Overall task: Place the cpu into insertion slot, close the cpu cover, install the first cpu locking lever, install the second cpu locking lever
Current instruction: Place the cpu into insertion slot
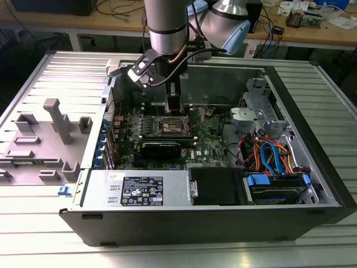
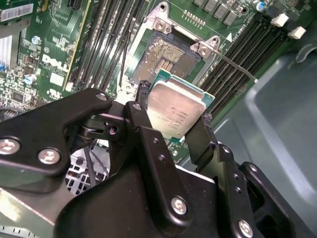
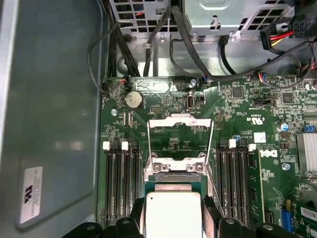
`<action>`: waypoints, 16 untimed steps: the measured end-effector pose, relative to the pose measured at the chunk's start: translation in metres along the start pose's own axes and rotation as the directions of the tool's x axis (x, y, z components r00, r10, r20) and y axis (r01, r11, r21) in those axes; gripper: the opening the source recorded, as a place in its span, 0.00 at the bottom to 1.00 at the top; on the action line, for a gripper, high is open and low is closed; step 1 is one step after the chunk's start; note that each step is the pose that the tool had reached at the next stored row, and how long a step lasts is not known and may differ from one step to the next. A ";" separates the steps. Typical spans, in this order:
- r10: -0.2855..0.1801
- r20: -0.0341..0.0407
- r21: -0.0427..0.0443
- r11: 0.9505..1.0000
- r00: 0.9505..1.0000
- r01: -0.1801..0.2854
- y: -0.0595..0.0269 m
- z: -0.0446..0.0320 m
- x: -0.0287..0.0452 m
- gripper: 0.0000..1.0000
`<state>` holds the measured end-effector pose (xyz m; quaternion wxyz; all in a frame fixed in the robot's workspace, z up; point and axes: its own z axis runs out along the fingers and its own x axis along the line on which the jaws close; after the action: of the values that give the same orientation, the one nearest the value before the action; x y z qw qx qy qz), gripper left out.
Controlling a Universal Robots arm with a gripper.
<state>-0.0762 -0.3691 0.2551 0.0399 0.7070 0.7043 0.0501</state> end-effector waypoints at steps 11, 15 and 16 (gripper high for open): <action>0.000 0.000 0.000 1.000 1.000 0.000 -0.0003 0.0028 0.0000 0.55; 0.000 0.000 0.000 1.000 1.000 0.000 -0.0003 0.0033 -0.0001 0.55; 0.000 0.000 0.000 1.000 1.000 0.000 -0.0005 0.0049 0.0000 0.55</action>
<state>-0.0761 -0.3690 0.2502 0.0399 0.7070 0.7043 0.0502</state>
